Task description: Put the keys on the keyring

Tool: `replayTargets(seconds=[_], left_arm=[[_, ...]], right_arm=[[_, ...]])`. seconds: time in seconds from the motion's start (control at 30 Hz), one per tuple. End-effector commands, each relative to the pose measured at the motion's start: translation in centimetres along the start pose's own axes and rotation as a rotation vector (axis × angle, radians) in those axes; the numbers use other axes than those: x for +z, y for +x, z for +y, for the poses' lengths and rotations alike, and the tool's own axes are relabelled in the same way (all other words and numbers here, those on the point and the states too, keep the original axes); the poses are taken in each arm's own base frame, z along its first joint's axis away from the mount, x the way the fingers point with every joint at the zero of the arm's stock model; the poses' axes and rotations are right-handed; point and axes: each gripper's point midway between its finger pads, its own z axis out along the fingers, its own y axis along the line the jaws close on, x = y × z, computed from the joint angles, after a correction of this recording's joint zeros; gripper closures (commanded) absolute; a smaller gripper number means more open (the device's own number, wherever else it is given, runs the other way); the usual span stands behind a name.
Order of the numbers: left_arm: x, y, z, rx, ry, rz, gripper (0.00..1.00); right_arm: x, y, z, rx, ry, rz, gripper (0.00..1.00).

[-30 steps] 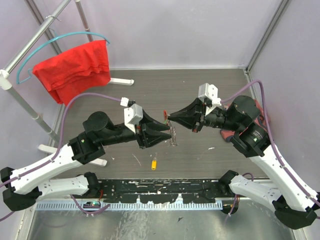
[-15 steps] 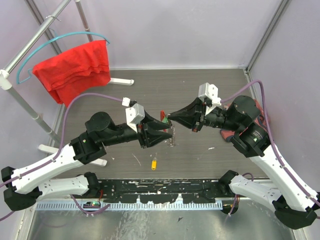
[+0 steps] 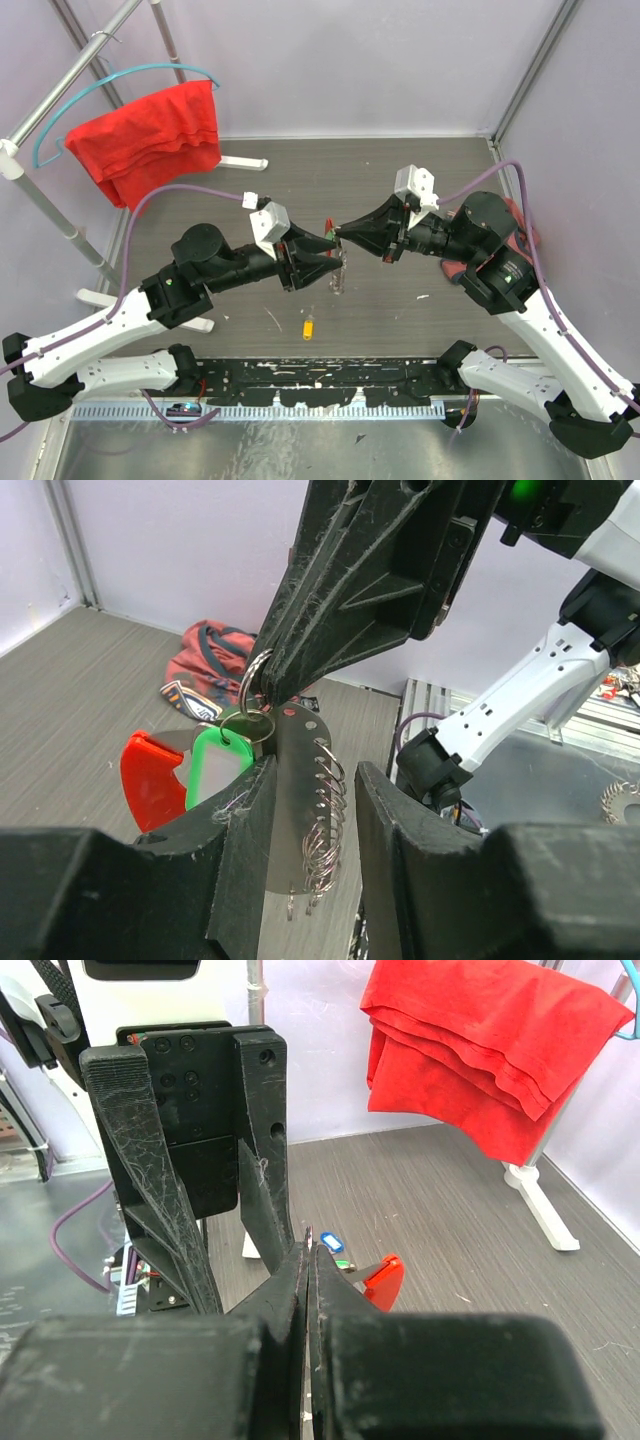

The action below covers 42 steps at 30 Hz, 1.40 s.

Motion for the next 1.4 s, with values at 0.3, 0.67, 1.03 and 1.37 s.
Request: replayTargets(seconds=[0.3, 0.67, 1.03, 1.37], left_arm=[[-0.1, 0.0, 1.4, 0.006, -0.084, 0.012, 0.63], [-0.3, -0.8, -0.1, 0.01, -0.005, -0.016, 0.59], [0.0, -1.2, -0.3, 0.007, 0.008, -0.034, 0.58], [0.5, -1.3, -0.2, 0.004, 0.007, -0.031, 0.57]], right_arm=[[-0.3, -1.9, -0.2, -0.052, 0.023, -0.06, 0.99], [-0.2, -1.5, -0.5, -0.044, 0.04, -0.052, 0.99], [-0.1, -1.2, -0.5, -0.035, 0.036, -0.043, 0.99], [0.0, -1.1, -0.6, -0.034, 0.033, -0.041, 0.99]])
